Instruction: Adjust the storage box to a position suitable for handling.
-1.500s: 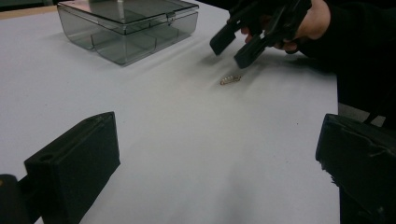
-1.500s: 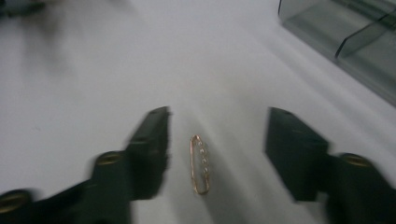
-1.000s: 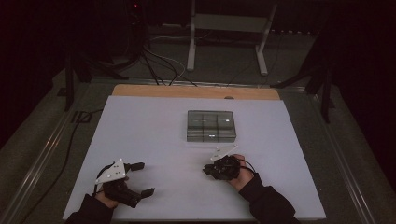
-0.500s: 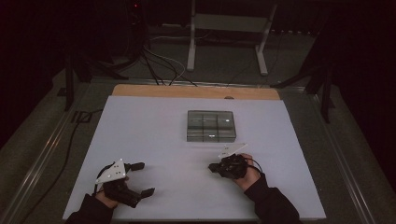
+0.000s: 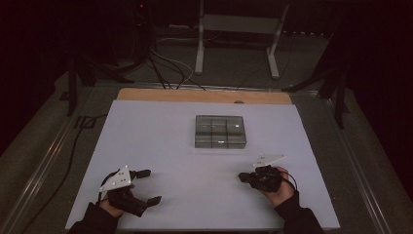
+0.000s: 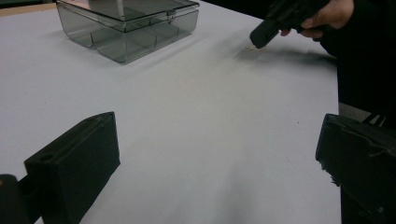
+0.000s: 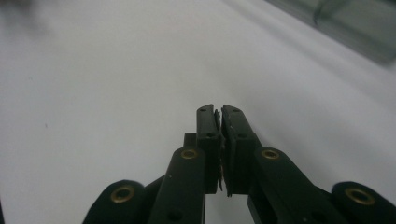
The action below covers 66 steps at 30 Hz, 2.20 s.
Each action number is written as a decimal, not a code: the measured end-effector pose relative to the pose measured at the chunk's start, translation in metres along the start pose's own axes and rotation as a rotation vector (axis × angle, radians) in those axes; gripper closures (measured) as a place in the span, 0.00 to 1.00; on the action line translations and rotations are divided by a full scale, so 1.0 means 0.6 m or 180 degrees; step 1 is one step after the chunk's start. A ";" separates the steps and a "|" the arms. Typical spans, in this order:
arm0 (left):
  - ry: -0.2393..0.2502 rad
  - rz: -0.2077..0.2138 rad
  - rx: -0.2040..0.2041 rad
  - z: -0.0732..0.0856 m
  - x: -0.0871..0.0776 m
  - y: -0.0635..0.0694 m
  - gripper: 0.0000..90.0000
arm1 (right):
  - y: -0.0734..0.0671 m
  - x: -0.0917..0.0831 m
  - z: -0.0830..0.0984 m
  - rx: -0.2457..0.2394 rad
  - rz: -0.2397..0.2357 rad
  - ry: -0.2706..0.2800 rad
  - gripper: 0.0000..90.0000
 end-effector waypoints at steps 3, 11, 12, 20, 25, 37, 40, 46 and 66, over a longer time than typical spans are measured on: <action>-0.0002 0.0001 -0.0002 0.000 0.001 0.000 0.02 | 0.007 -0.013 0.018 0.0096 0.0043 -0.0015 0.96; -0.0006 -0.0003 -0.0018 0.000 0.001 -0.001 0.02 | 0.025 -0.038 0.053 0.0320 0.0147 -0.0015 0.96; -0.0004 -0.0003 -0.0020 0.000 0.001 -0.001 0.02 | 0.027 -0.040 0.056 0.0332 0.0172 -0.0024 0.96; -0.0006 -0.0004 -0.0021 0.000 0.001 -0.001 0.02 | 0.046 -0.050 0.078 0.0444 0.0282 -0.0077 0.95; -0.0004 -0.0010 -0.0025 0.000 0.001 -0.002 0.02 | 0.056 -0.050 0.084 0.0492 0.0353 -0.0103 0.95; -0.0019 -0.0001 -0.0030 0.001 0.002 -0.001 0.02 | 0.067 -0.052 0.089 0.0565 0.0410 -0.0102 0.93; -0.0017 -0.0007 -0.0033 0.001 0.001 -0.001 0.02 | 0.070 -0.056 0.085 0.0605 0.0417 -0.0027 0.84; -0.0022 -0.0002 -0.0017 -0.002 0.002 0.000 0.02 | 0.069 -0.067 0.066 0.0569 0.0451 0.0152 0.72; 0.0090 -0.0025 0.0058 -0.070 0.049 -0.083 0.06 | 0.119 -0.024 -0.027 0.0306 0.0505 0.0287 0.99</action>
Point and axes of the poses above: each handheld gripper's, and its own axes: x roughly forward along the jaws, z roughly out of its underside, y roughly to its right, the point moved 9 cm from there along x, roughly forward along the jaws, and after that the axes turned 4 degrees about z, right-handed, at the moved point
